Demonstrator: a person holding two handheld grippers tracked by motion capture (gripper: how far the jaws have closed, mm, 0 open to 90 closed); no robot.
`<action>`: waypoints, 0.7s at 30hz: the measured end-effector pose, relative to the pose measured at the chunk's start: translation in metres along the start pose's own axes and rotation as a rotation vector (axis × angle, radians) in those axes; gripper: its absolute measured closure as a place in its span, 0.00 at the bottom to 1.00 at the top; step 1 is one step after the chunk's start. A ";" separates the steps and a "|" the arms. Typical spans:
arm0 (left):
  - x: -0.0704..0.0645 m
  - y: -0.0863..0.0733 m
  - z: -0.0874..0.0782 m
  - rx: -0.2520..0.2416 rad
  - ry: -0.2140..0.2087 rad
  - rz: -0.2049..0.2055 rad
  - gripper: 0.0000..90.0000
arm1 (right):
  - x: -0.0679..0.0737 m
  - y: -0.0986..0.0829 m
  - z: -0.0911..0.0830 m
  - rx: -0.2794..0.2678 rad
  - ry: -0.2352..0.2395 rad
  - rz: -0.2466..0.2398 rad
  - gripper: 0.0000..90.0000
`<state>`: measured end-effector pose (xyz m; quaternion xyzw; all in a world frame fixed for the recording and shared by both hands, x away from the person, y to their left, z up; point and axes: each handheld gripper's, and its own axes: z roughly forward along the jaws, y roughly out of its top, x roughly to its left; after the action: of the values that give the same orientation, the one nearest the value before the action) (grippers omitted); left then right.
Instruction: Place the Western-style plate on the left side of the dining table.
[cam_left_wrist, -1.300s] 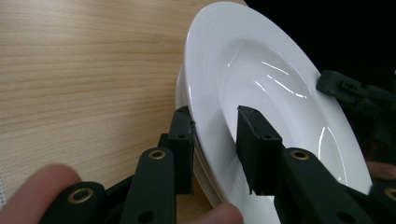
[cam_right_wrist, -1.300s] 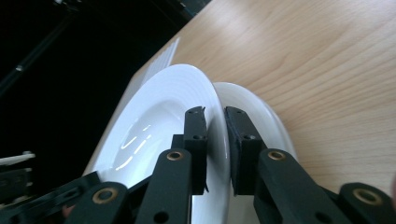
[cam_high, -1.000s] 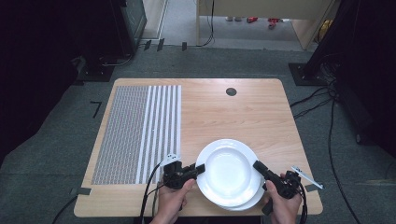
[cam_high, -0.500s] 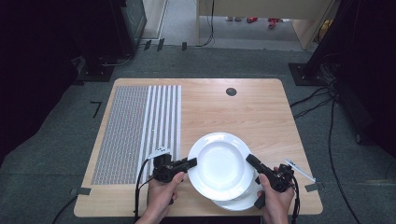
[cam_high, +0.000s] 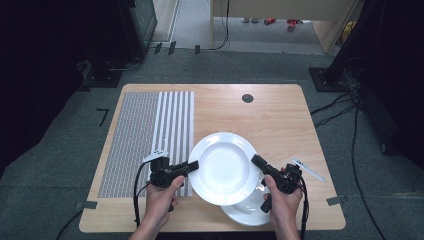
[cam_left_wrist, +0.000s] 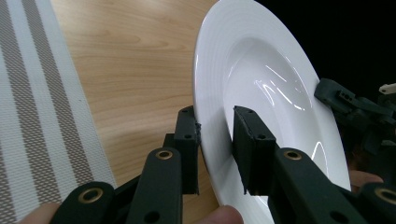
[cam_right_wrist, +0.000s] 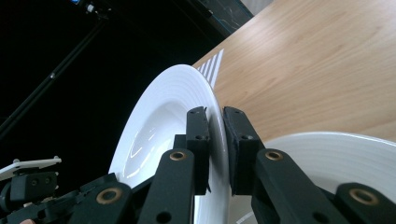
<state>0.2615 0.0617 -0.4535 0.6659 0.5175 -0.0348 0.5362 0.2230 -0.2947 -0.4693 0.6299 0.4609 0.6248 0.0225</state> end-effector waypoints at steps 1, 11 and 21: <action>0.001 0.001 -0.002 -0.003 0.003 0.000 0.81 | 0.001 0.000 0.003 0.002 0.002 -0.002 0.91; 0.018 0.017 -0.019 -0.027 0.025 -0.018 0.81 | 0.018 0.002 0.031 0.015 0.028 0.000 0.92; 0.035 0.028 -0.036 -0.062 0.052 -0.039 0.81 | 0.034 0.002 0.059 0.034 0.043 -0.007 0.92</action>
<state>0.2799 0.1145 -0.4405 0.6396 0.5450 -0.0119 0.5420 0.2646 -0.2427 -0.4546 0.6149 0.4740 0.6302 0.0038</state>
